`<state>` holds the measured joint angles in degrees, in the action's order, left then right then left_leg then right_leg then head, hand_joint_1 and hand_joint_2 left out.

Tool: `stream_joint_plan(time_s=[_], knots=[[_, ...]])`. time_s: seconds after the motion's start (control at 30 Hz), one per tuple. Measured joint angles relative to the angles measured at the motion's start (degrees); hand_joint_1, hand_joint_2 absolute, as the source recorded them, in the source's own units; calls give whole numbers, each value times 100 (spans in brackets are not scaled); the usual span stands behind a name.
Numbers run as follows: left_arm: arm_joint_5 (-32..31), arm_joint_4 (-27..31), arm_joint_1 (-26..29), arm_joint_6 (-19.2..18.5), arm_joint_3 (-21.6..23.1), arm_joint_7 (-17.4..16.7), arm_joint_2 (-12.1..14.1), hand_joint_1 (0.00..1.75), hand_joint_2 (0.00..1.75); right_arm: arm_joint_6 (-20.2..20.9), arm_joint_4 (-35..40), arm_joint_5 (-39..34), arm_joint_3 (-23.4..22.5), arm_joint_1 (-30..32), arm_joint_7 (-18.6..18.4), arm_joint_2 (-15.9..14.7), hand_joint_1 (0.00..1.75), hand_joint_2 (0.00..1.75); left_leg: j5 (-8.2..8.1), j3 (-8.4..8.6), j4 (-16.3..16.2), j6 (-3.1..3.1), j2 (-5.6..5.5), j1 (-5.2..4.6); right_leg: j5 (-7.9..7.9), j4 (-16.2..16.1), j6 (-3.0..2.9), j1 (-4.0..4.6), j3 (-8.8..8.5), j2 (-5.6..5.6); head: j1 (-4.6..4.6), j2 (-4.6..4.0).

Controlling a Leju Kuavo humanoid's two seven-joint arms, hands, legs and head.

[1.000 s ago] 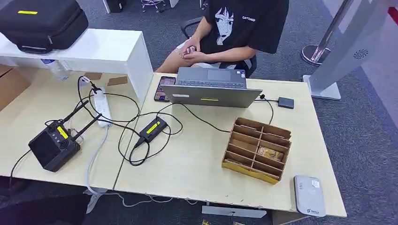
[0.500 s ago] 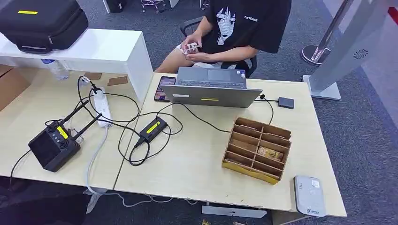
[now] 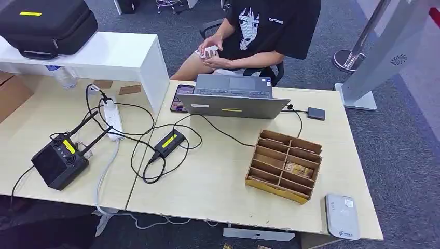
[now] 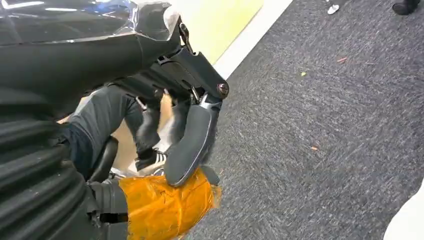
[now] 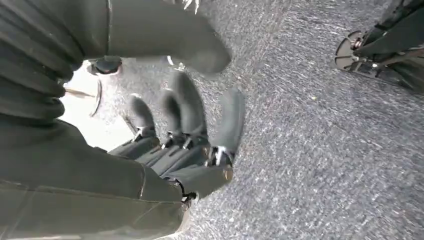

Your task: Pass the card to the sensor for recognition and then transmit it.

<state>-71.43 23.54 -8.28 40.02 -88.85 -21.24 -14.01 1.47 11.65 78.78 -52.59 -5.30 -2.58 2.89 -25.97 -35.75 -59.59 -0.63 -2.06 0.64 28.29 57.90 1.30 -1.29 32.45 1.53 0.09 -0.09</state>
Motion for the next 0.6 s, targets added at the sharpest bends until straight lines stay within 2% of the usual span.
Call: stream_joint_plan(time_s=[0.6], knots=[[-201, 42, -4, 2, 0, -83, 7, 0, 175, -138, 0, -42, 0, 0, -101, 0, 0, 175, 0, 0, 0, 0, 0, 0, 0, 0, 0, 0, 0, 0, -2, 0]])
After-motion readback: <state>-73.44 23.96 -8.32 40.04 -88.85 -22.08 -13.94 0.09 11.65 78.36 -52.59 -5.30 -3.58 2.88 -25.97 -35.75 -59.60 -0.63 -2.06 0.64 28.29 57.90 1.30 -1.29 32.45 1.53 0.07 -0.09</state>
